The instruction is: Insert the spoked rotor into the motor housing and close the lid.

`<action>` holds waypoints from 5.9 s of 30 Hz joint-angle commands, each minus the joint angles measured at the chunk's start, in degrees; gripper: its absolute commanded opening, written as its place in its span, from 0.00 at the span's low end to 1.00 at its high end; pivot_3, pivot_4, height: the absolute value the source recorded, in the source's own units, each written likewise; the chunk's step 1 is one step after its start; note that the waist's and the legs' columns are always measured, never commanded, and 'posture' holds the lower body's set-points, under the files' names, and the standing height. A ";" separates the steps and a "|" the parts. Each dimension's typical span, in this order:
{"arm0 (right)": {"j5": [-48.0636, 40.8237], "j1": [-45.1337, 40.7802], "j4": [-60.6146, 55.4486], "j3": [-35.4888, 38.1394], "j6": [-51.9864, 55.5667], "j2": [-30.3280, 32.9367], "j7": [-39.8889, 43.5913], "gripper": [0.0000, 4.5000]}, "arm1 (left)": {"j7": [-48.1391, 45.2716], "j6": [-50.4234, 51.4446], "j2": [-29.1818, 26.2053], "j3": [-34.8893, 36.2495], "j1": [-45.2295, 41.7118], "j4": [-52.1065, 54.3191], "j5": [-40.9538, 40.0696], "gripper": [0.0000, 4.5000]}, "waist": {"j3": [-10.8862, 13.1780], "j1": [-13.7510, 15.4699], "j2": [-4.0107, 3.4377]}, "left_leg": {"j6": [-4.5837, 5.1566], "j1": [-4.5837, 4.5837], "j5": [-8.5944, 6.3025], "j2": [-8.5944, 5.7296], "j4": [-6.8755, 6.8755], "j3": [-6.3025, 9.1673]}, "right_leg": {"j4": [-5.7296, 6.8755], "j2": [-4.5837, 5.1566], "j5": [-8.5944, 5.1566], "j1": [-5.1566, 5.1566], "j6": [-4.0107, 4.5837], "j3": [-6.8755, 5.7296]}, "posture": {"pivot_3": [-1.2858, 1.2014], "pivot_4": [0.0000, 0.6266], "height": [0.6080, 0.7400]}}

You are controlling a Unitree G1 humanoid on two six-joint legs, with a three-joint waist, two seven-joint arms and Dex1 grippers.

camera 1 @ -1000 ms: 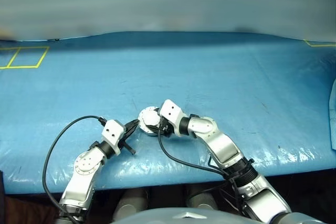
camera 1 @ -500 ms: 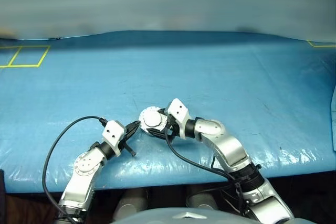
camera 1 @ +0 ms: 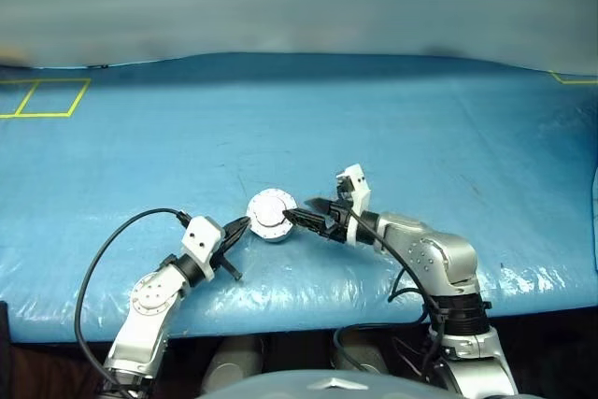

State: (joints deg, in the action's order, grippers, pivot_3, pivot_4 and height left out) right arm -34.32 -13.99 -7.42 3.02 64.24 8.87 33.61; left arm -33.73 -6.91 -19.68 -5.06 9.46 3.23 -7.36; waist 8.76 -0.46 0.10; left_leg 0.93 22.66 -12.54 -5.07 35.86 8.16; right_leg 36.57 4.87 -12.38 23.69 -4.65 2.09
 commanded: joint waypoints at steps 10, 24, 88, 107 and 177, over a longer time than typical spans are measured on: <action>-10.93 -2.48 7.32 9.61 8.36 -7.92 -5.33 1.00 | 0.11 0.40 -0.28 -1.13 0.93 0.24 1.18 0.00 | 0.02 -0.18 -0.08 | 0.01 0.00 0.00 -0.01 0.00 -0.02 | 0.00 -0.01 0.01 0.05 -0.02 0.01 | 0.52 0.24 1.00; -13.95 -2.30 8.04 11.02 9.01 -9.40 -8.28 0.25 | 0.05 0.11 -0.32 -1.16 0.94 0.03 1.26 0.00 | 0.03 -0.21 -0.11 | 0.01 0.01 0.01 -0.01 0.00 -0.01 | 0.01 -0.02 0.02 0.06 -0.02 0.00 | 0.52 0.24 1.00; -51.15 2.73 -2.24 9.19 1.83 -8.79 -25.69 0.25 | 4.47 31.76 27.45 6.07 -0.17 10.44 -62.07 0.80 | 0.49 -1.09 -0.24 | 0.17 0.32 -0.08 0.10 0.02 -0.10 | -0.31 -0.18 0.16 0.10 0.24 0.07 | 0.52 0.24 1.00; -40.17 3.35 -3.65 5.39 -9.44 -6.47 -22.67 0.67 | 8.51 29.87 28.11 6.54 -0.67 9.72 -63.46 0.56 | 0.51 -0.91 -0.22 | 0.21 0.33 -0.10 0.10 0.07 -0.16 | -0.44 -0.20 0.27 0.06 0.16 0.12 | 0.52 0.24 1.00; 18.72 3.37 2.65 -5.76 -47.92 17.29 -3.14 0.99 | 3.92 10.08 -3.46 -11.09 -11.38 5.42 -0.33 1.00 | 0.47 -0.79 -0.01 | 0.03 -0.01 0.01 0.68 0.21 -0.78 | -0.56 -0.82 0.76 -0.09 -0.01 0.67 | 0.52 0.24 1.00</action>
State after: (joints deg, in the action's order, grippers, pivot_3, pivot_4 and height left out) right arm -15.08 -10.01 -3.23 -4.81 17.41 26.48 30.70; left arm -29.72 4.56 -23.56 -16.31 -1.19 7.96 -8.52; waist 9.23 -1.26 0.09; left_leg 0.96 22.68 -12.53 -4.40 36.06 7.38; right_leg 36.00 4.06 -11.61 23.63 -4.67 2.76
